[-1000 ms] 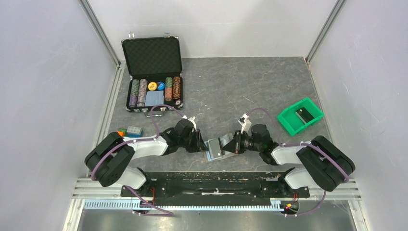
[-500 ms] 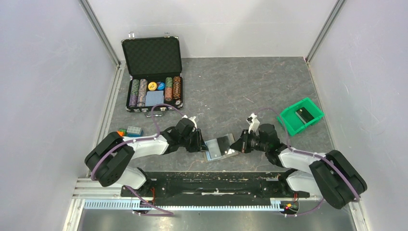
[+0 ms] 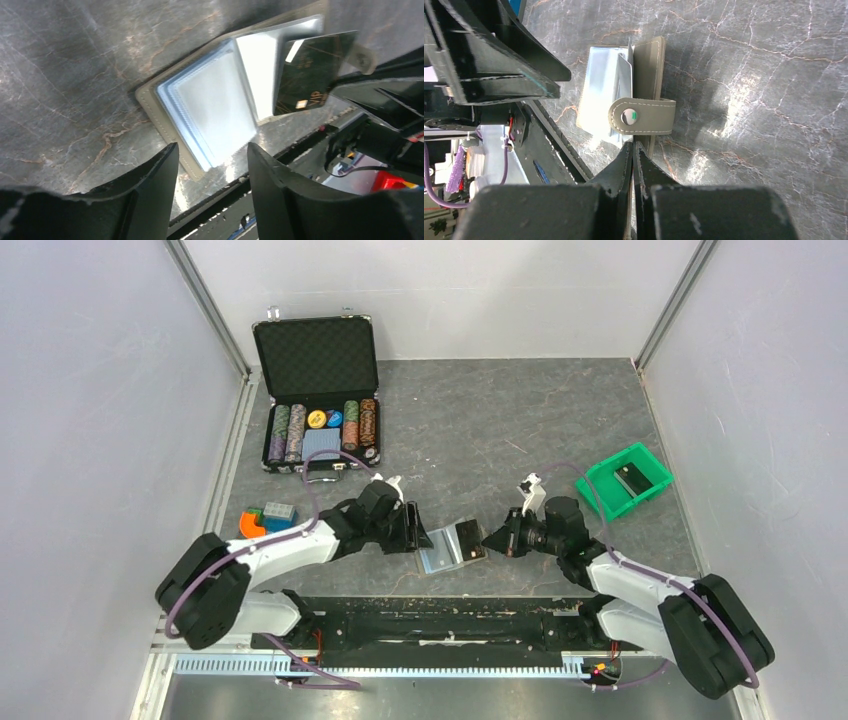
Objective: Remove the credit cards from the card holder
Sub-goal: Remove the credit card from the card holder.
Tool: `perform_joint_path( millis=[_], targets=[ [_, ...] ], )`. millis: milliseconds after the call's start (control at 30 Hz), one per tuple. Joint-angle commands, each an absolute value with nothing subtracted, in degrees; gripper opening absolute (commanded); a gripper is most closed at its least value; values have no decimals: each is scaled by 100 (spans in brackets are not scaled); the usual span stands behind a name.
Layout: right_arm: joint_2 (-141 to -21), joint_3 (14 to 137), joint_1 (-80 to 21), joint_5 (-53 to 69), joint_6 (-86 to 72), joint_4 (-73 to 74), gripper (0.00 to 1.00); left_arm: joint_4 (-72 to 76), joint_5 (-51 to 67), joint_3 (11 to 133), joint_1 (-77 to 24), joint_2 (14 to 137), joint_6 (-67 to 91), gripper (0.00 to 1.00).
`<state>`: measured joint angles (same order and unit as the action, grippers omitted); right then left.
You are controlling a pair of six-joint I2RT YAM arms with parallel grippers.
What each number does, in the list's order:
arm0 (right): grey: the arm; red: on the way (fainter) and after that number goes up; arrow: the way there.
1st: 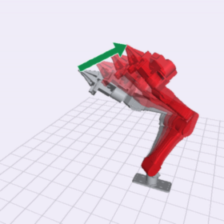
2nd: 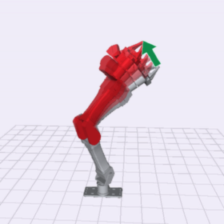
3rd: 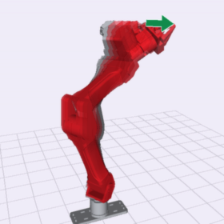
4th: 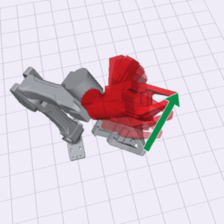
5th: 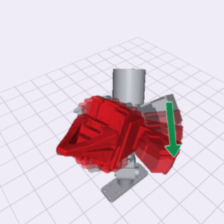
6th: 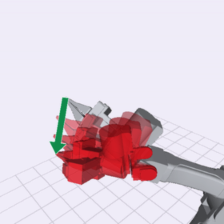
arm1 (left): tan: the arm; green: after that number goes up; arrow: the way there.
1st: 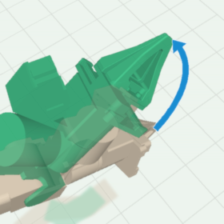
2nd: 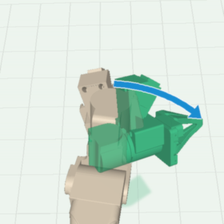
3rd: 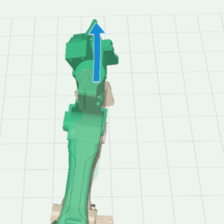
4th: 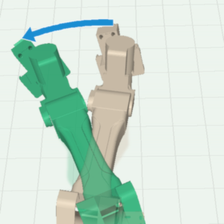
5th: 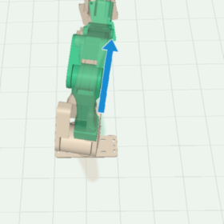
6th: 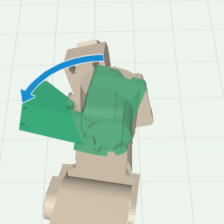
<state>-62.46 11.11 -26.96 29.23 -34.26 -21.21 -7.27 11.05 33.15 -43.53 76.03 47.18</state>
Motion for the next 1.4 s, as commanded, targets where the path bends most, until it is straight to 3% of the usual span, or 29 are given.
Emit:
perform_joint_path(
  millis=[0, 200, 533, 1033, 1200, 1367],
  targets=[
    [-6074, 1150, -2632, 3226, -3532, -2321, 0, -573, 1270, 3457, -4353, 7060, 4711, 64],
    [-5927, 1073, -2628, 3674, -4086, -2868, 0, -94, 1424, 3356, -4354, 6848, 4573, 71],
    [-5800, 1109, -2627, 3635, -4018, -2624, 0, 1858, 1903, 2770, -4355, 7319, 5010, 70],
    [-5590, 714, -2626, 4238, -5162, -4031, 0, 3773, 2451, 2365, -4354, 7679, 5360, 75],
    [-5583, 722, -2628, 4245, -5185, -4059, 0, 4723, 2746, 2273, -4352, 7916, 5824, 66],
    [-5603, 646, -2627, 4236, -4942, -4033, 0, 4806, 2829, 2211, -4351, 7860, 5966, 41]
  ],
)
